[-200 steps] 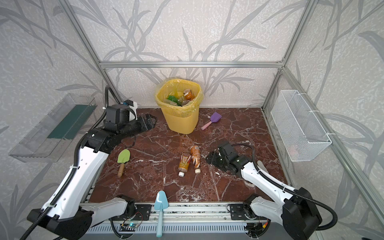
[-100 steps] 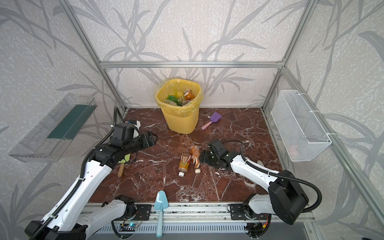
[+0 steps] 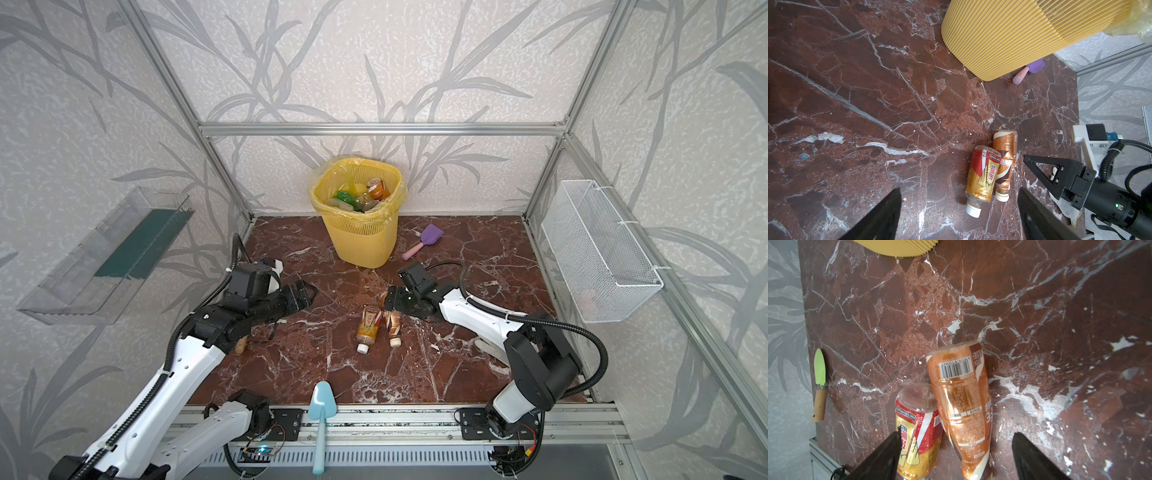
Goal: Throw the plastic bottles in the bin
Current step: 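Lower the right gripper onto the brown coffee bottle and close it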
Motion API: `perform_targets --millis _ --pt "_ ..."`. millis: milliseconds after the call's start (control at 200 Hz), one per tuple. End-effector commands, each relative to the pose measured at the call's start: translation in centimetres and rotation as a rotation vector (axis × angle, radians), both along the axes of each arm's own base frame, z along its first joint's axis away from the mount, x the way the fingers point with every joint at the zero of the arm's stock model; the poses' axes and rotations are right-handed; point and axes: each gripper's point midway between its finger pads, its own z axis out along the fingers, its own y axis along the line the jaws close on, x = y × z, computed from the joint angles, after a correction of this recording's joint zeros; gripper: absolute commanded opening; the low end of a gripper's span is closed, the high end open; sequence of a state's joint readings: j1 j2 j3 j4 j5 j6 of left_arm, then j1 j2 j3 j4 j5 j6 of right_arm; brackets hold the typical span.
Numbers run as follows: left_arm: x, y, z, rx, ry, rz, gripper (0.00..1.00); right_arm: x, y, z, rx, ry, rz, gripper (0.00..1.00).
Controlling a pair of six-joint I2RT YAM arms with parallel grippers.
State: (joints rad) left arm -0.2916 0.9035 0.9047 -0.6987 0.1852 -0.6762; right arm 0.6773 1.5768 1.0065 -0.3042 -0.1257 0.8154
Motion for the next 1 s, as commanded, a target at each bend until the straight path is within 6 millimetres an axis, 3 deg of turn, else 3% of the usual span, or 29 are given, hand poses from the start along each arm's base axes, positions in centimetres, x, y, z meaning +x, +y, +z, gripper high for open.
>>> perform_targets --millis 0,300,330,485,995 --pt "-0.2 0.1 -0.2 -0.019 0.0 0.011 0.87 0.1 0.3 -0.5 -0.039 0.009 0.034 0.84" --pt "-0.7 0.0 -1.0 -0.024 0.025 0.005 0.87 0.4 1.3 -1.8 -0.063 0.059 0.08 0.81" --pt "-0.7 0.0 -1.0 -0.023 0.027 0.004 0.87 0.4 1.2 -2.9 -0.083 0.08 0.08 0.81" --pt "-0.8 0.0 -1.2 -0.022 0.028 0.006 0.87 0.5 1.1 -3.7 -0.112 0.092 0.083 0.8" --pt "-0.7 0.1 -1.6 -0.019 0.037 0.008 0.86 0.9 -0.7 -4.8 -0.241 0.112 0.072 0.67"
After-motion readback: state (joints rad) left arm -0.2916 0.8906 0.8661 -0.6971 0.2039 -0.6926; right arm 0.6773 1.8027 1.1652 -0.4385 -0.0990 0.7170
